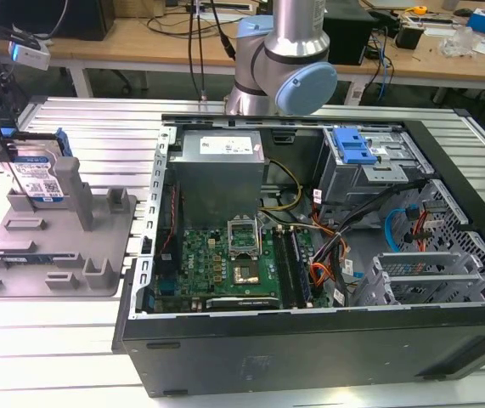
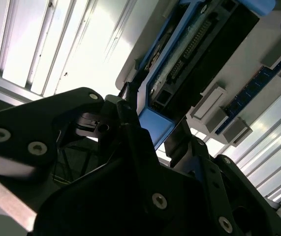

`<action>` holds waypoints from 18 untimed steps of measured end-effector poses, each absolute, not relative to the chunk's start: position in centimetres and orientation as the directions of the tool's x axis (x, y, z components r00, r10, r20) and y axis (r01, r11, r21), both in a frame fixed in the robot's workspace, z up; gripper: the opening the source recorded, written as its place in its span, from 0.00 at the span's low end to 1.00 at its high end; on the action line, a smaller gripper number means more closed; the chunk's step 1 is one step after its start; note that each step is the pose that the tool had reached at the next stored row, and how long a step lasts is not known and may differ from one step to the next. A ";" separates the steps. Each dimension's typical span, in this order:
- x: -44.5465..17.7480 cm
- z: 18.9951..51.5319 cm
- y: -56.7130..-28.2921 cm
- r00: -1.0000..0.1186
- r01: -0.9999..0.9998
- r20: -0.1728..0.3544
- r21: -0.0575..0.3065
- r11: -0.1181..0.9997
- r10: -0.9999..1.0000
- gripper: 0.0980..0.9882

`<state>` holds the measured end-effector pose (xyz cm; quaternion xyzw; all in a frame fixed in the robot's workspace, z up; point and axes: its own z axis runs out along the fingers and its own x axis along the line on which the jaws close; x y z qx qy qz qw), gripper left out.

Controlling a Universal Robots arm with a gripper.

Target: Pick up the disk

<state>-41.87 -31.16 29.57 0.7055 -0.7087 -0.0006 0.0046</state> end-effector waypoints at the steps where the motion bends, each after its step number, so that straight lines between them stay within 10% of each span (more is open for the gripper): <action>1: -41.9 29.6 -31.2 -0.005 -1.000 0.006 0.007 0.005 -1.000 0.40; 18: -41.9 29.5 -31.2 -0.005 -1.000 0.006 0.007 0.005 -1.000 0.30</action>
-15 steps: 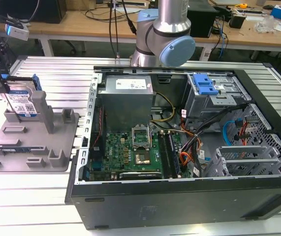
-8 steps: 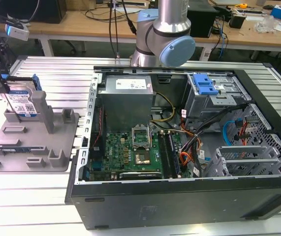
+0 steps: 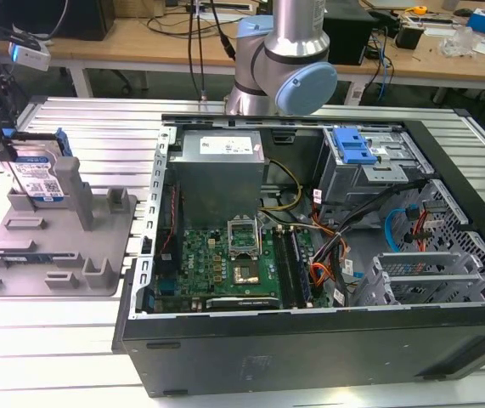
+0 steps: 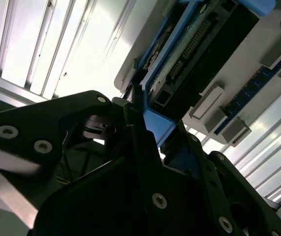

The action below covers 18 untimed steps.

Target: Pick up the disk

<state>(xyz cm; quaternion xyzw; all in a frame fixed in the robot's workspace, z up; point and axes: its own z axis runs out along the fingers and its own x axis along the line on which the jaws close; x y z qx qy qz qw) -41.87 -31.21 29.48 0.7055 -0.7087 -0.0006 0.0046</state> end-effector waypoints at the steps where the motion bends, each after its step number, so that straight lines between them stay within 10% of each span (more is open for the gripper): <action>1: -41.9 29.5 -31.2 -0.005 -1.000 0.006 0.007 0.005 -1.000 0.30; 18: -41.9 36.5 -31.2 -0.005 -1.000 0.010 0.007 0.005 -1.000 0.30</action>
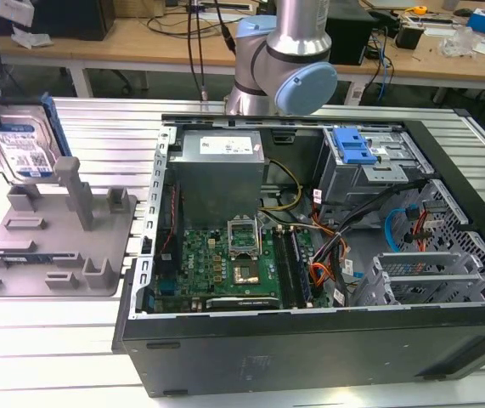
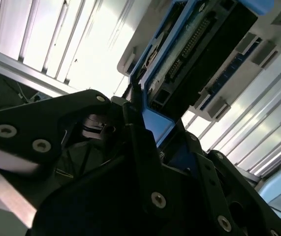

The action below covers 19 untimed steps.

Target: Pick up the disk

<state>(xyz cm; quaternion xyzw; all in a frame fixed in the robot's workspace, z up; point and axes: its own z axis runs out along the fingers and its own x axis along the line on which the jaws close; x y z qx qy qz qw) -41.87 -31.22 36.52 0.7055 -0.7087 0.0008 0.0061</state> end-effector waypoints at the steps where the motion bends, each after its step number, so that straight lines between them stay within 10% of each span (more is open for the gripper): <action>1: -41.9 37.1 -31.2 -0.005 -1.000 0.010 0.007 0.005 -1.000 0.30; 19: -41.9 48.5 -31.2 -0.005 -1.000 0.010 0.007 0.005 -1.000 0.30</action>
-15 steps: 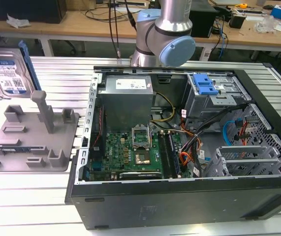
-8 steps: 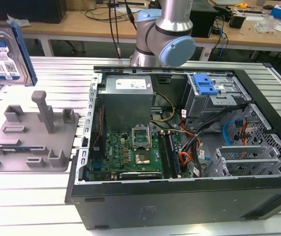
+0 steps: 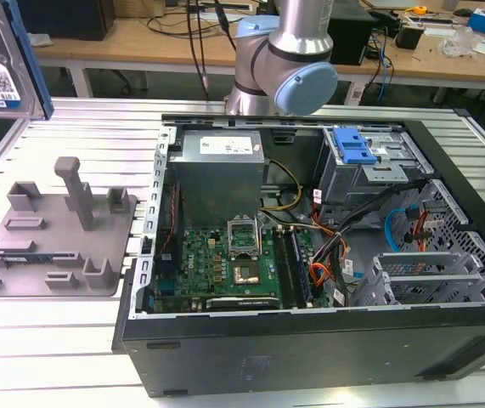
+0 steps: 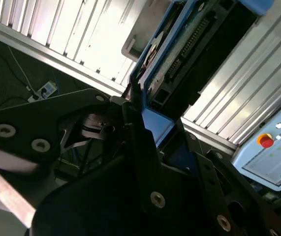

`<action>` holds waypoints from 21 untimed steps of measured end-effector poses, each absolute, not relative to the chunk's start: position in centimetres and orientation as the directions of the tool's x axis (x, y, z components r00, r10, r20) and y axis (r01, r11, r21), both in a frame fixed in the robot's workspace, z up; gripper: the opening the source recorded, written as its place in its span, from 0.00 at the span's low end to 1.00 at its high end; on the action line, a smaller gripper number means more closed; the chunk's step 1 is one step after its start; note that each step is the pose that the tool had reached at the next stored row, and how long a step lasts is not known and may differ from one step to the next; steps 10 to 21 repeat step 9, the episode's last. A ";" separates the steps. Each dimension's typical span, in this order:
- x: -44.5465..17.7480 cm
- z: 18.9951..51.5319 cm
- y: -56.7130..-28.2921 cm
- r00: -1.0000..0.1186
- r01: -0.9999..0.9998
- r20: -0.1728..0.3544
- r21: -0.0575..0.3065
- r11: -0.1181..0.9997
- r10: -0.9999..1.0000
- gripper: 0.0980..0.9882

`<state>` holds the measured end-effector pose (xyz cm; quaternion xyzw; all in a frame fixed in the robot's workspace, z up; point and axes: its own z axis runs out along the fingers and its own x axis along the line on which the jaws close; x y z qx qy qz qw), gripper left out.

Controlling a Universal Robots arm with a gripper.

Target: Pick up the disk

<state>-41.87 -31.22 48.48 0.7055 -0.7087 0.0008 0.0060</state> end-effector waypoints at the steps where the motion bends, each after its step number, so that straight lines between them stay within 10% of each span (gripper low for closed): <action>1: -41.9 48.5 -31.2 -0.005 -1.000 0.010 0.007 0.005 -1.000 0.30; 21: -41.9 48.5 -31.2 -0.005 -1.000 0.010 0.007 0.005 -1.000 0.30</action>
